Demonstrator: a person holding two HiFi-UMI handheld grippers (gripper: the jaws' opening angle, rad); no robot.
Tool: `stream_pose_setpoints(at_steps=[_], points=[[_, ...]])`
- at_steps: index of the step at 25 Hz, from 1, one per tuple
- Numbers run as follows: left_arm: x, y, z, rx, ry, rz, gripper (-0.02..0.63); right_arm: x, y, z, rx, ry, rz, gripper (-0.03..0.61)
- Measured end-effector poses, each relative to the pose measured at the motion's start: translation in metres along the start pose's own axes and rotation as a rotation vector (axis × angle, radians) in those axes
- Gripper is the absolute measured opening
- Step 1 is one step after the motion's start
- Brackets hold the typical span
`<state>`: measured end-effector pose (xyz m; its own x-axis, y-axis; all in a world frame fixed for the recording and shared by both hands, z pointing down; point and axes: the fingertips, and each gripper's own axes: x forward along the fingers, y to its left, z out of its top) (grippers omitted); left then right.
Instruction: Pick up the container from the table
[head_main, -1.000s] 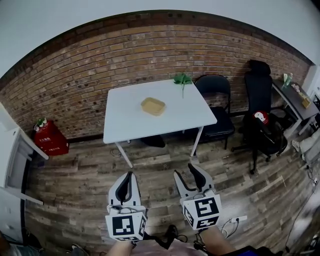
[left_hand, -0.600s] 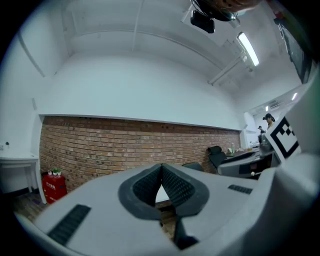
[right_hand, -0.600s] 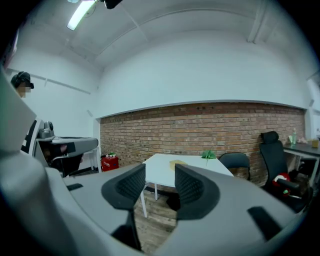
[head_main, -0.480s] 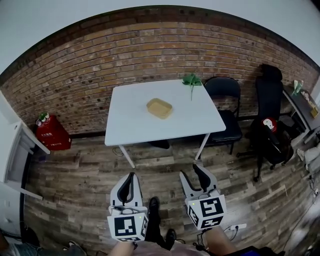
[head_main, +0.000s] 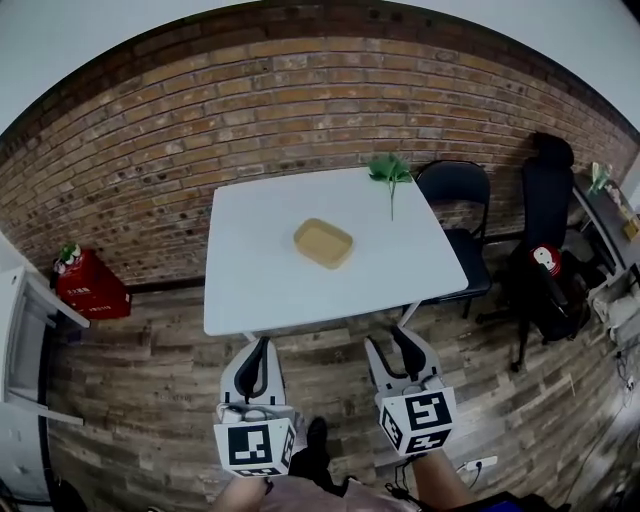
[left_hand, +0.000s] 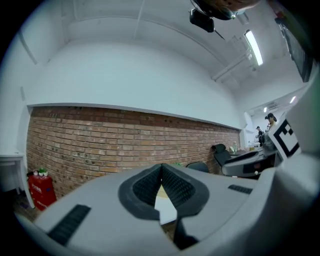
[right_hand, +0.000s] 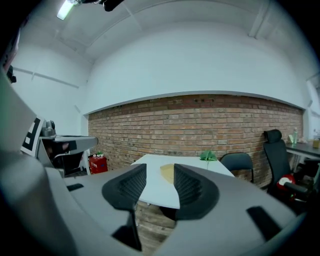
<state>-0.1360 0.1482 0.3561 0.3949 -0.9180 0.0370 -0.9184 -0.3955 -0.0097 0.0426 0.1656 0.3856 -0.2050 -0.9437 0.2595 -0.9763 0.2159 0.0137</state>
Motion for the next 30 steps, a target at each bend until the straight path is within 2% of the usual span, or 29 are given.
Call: stream_pose_setpoints(at_steps=[8, 12, 25, 30], points=[[0.071, 0.026, 0.021, 0.007, -0.037, -0.056, 0.009, 0.067, -0.021, 0.045, -0.005, -0.042, -0.051, 0.167], [0.095, 0.036, 0.02, 0.0, -0.034, -0.067, 0.009, 0.092, -0.025, 0.057, -0.014, -0.055, -0.055, 0.166], [0.172, 0.037, -0.008, -0.012, 0.028, -0.084, 0.009, 0.159, -0.072, 0.052, -0.012, -0.011, -0.058, 0.164], [0.219, 0.039, -0.023, 0.002, 0.072, -0.057, 0.009, 0.204, -0.098, 0.037, 0.008, 0.028, -0.017, 0.164]])
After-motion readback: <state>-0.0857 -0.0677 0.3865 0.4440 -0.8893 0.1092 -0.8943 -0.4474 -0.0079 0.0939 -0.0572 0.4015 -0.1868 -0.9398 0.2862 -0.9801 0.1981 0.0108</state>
